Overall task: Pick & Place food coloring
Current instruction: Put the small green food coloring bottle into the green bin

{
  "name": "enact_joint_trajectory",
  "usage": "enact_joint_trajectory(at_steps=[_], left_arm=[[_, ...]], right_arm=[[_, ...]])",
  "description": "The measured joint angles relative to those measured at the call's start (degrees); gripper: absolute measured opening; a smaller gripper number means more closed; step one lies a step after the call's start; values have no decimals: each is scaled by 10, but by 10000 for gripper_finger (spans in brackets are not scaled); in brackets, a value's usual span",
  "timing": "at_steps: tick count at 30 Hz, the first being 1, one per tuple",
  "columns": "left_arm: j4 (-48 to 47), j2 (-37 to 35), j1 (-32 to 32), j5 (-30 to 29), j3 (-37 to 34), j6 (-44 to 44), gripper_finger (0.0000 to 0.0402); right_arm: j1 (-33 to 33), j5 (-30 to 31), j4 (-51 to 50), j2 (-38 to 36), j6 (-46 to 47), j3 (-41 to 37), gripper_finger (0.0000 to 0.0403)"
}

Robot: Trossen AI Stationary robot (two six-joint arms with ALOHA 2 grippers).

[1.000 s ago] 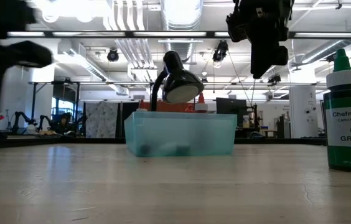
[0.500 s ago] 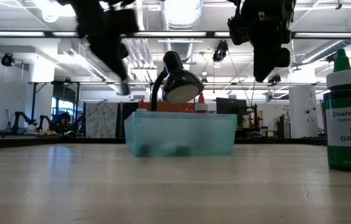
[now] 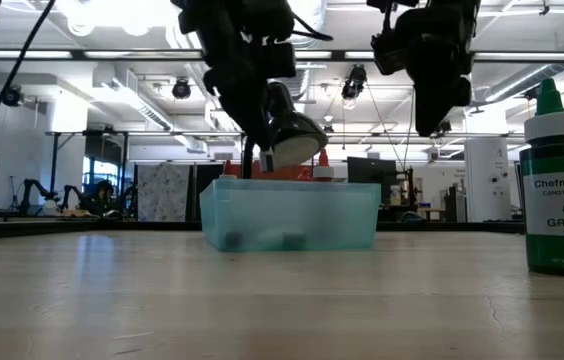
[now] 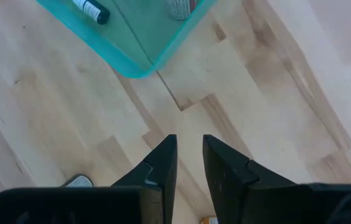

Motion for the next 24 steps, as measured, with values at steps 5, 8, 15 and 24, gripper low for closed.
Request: enact_joint_trajectory(at_steps=[5, 8, 15, 24], left_arm=[[2, 16, -9, 8, 2, 38, 25], [0, 23, -18, 5, -1, 51, 25], [-7, 15, -66, -21, -1, 108, 25], [-5, 16, -83, 1, -54, 89, 25]], right_arm=[[2, 0, 0, 0, 6, -2, 71], [2, 0, 0, 0, 7, -4, 68], [2, 0, 1, 0, 16, -8, 74], [1, 0, 2, -1, 0, -8, 68]])
